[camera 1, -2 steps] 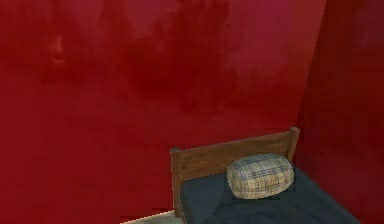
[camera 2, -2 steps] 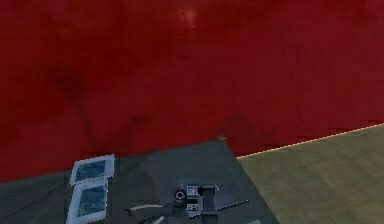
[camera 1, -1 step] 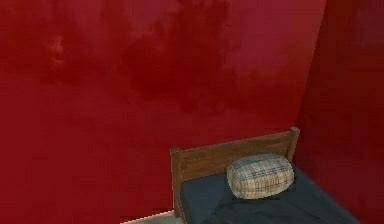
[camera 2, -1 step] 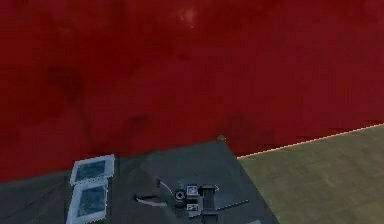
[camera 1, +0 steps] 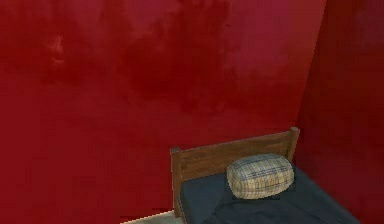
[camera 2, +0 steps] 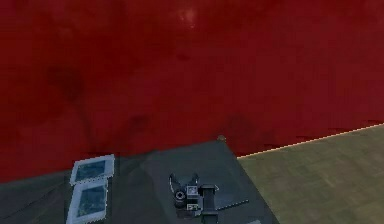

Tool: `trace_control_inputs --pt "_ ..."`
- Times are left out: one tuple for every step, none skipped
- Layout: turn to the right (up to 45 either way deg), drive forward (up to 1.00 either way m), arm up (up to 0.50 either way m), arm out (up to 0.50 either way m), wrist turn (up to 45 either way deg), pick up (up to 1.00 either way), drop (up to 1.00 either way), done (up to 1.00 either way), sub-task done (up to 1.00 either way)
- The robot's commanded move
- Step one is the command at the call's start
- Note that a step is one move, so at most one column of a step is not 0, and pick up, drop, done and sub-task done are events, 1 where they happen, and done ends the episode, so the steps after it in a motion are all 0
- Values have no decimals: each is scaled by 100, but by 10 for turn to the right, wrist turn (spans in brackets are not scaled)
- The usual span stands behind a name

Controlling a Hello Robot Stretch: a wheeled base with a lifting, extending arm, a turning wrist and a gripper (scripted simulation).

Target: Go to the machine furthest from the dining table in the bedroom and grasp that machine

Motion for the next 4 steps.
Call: trace_control_inputs --pt "0 0 0 0 30 0 0 0 0" --pt "0 0 -30 0 0 0 0 0 0" --pt "0 0 0 0 0 100 0 0 0" --pt "0 0 10 0 0 0 0 0 0"
